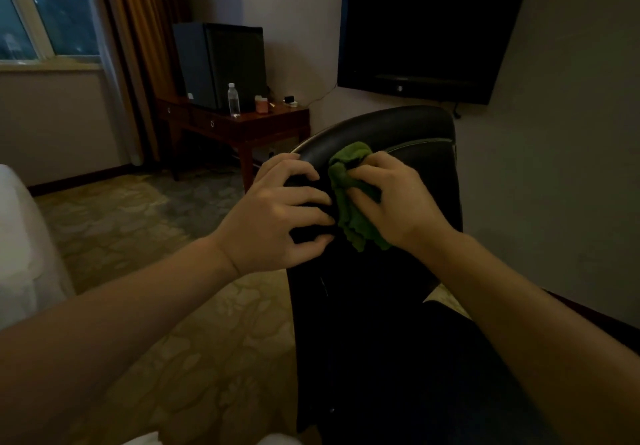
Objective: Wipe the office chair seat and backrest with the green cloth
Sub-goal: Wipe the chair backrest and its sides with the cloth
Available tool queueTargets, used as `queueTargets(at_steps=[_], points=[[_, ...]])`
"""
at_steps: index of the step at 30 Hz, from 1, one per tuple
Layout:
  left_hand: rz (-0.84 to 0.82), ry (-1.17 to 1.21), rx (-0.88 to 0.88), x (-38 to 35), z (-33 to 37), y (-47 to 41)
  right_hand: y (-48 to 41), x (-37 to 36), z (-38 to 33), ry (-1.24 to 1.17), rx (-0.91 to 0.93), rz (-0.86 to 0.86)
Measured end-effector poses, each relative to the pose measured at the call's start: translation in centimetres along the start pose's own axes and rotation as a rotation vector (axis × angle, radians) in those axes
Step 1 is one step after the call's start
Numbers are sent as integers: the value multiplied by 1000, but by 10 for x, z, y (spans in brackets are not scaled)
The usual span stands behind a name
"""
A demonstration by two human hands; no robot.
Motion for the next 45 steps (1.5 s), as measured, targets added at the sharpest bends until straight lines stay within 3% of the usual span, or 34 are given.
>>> queueTargets(at_steps=[5,12,22,30,37,45], points=[[27,19,-1,-2,-6,-2,-10,-4,20,164,76,-98],[45,41,29,-10,-18,-8,-20,-2,80,190,-55,2],[86,33,27,-23,-34,-15,-6,-23,41,183,268,124],[98,57,65,-38,-51,-25,-26,-10,116,137,-71,227],[44,31,88,-58,-66,-40,-26,-25,83,198,66,194],[20,89,118,-88,-90,-64,-47,-19,128,374,36,115]])
Point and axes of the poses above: each hand's wrist, its own y-axis away from the middle knuckle, its own x-axis out of the back of the hand, z = x × y, the point moved 6 cm from there along -y, towards the middle knuckle, and after that the axes turned 5 degrees about y, right-handed, at the moved point
